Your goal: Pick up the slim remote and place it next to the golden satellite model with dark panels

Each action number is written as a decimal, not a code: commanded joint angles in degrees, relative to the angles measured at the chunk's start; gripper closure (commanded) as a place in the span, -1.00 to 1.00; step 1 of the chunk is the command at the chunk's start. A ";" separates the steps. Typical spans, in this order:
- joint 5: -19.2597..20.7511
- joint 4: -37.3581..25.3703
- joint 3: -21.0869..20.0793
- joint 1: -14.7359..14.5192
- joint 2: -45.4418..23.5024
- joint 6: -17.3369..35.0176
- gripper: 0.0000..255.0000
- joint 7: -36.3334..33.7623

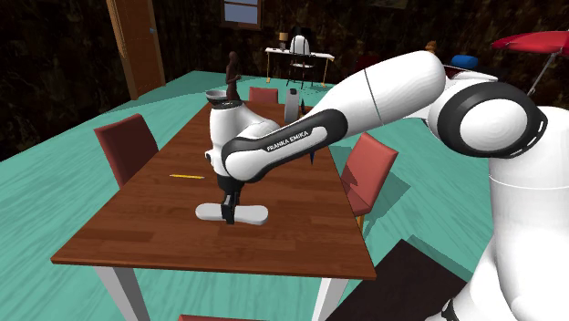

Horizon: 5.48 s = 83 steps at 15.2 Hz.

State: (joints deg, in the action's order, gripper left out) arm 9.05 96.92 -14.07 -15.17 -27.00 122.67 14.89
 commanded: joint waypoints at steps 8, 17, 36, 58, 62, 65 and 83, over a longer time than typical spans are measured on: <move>-0.68 -1.84 -0.34 0.17 1.98 -3.72 1.00 0.49; -1.52 -5.52 -0.72 0.28 4.28 -9.62 1.00 1.13; -2.48 -16.27 -0.78 0.81 6.33 -22.26 1.00 3.19; -4.46 -28.68 7.07 18.15 -1.36 -25.91 1.00 28.99; -4.57 -37.33 8.19 20.88 -6.72 -29.07 1.00 33.26; -4.59 -47.76 8.97 22.83 -12.96 -33.16 1.00 36.52; -4.60 -29.09 8.92 23.64 -10.15 -17.32 1.00 35.91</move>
State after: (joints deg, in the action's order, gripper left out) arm 4.42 67.32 -5.16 8.47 -36.99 104.61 50.85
